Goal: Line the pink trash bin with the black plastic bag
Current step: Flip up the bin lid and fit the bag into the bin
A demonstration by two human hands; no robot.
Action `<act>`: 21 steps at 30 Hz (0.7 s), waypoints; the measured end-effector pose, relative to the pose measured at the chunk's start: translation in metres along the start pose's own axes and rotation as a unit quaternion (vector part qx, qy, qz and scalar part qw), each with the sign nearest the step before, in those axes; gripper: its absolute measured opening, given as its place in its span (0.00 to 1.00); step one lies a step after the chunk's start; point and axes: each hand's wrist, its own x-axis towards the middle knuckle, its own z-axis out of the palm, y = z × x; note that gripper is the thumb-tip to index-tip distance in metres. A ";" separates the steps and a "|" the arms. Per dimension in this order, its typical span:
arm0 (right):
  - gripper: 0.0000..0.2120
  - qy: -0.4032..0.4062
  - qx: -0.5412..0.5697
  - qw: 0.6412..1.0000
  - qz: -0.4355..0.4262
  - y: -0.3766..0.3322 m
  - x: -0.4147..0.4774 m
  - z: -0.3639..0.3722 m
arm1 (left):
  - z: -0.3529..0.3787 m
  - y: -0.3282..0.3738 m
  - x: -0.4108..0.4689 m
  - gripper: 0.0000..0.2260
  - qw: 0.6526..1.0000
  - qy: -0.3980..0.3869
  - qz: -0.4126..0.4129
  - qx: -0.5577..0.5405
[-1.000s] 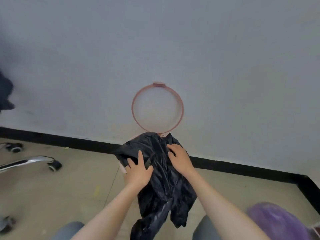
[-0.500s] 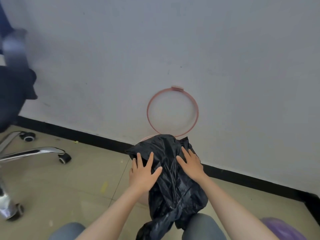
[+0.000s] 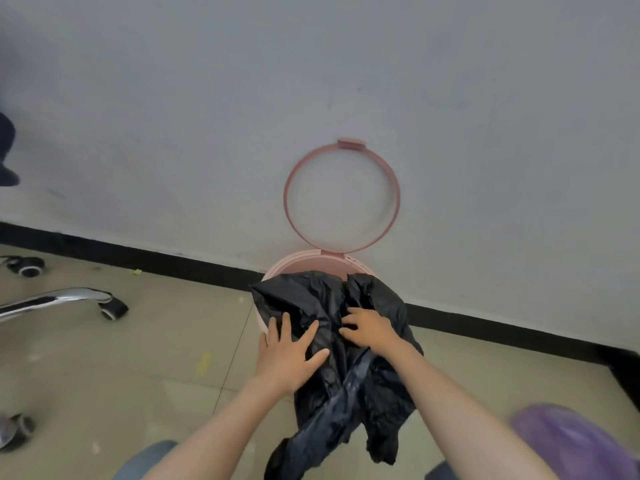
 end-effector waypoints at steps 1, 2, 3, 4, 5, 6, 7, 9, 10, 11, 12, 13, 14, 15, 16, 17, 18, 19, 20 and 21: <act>0.18 0.052 0.035 0.998 -0.008 0.007 -0.005 -0.001 | 0.002 0.001 0.005 0.28 1.000 -0.010 -0.001 0.019; 0.19 0.100 0.056 0.993 -0.011 0.016 -0.011 -0.003 | 0.002 0.003 0.010 0.27 0.999 -0.018 0.000 0.038; 0.20 0.139 0.064 0.988 -0.009 0.026 -0.016 -0.003 | 0.001 0.005 0.016 0.27 0.998 -0.025 0.002 0.061; 0.21 0.165 0.065 0.984 -0.001 0.035 -0.022 -0.003 | -0.001 0.006 0.023 0.26 0.996 -0.032 0.001 0.085; 0.23 0.175 0.068 0.982 0.016 0.044 -0.028 -0.001 | -0.002 0.006 0.030 0.24 0.994 -0.033 -0.001 0.106; 0.26 0.172 0.082 0.981 0.041 0.053 -0.033 0.001 | -0.003 0.006 0.037 0.23 0.992 -0.033 -0.008 0.121; 0.28 0.159 0.108 0.979 0.069 0.060 -0.036 0.005 | -0.005 0.005 0.043 0.22 0.992 -0.037 -0.016 0.123; 0.33 0.122 0.230 0.961 0.097 0.072 -0.041 0.011 | -0.007 0.003 0.053 0.20 0.992 -0.057 -0.017 0.114; 0.35 0.107 0.312 0.939 0.094 0.073 -0.042 0.013 | -0.010 0.002 0.057 0.19 0.992 -0.061 -0.015 0.106; 0.36 0.100 0.370 0.920 0.085 0.072 -0.043 0.014 | -0.013 0.003 0.060 0.18 0.993 -0.061 -0.013 0.097; 0.37 0.105 0.388 0.913 0.075 0.070 -0.043 0.015 | -0.016 0.003 0.061 0.16 0.995 -0.052 -0.009 0.079; 0.36 0.121 0.375 0.916 0.075 0.068 -0.042 0.017 | -0.020 0.004 0.063 0.15 0.997 -0.029 0.001 0.066; 0.33 0.145 0.354 0.920 0.084 0.067 -0.039 0.018 | -0.022 0.004 0.061 0.15 0.999 -0.005 0.008 0.044; 0.28 0.169 0.333 0.922 0.101 0.066 -0.036 0.017 | -0.021 0.004 0.058 0.16 0.999 0.021 0.014 0.020; 0.22 0.188 0.322 0.921 0.112 0.062 -0.035 0.013 | -0.019 0.003 0.057 0.17 0.999 0.039 0.021 -0.019; 0.18 0.205 0.312 0.921 0.112 0.057 -0.033 0.008 | -0.019 0.001 0.054 0.19 0.996 0.057 0.025 -0.066; 0.15 0.223 0.296 0.924 0.098 0.052 -0.030 0.002 | -0.018 -0.001 0.055 0.21 0.993 0.057 0.025 -0.100; 0.15 0.236 0.274 0.929 0.075 0.044 -0.026 -0.005 | -0.018 -0.002 0.056 0.23 0.985 0.047 0.025 -0.164; 0.14 0.243 0.252 0.936 0.045 0.035 -0.020 -0.011 | -0.023 -0.003 0.055 0.23 0.977 0.019 0.010 -0.214; 0.15 0.240 0.235 0.942 0.011 0.024 -0.014 -0.016 | -0.027 -0.001 0.055 0.24 0.961 0.008 -0.013 -0.275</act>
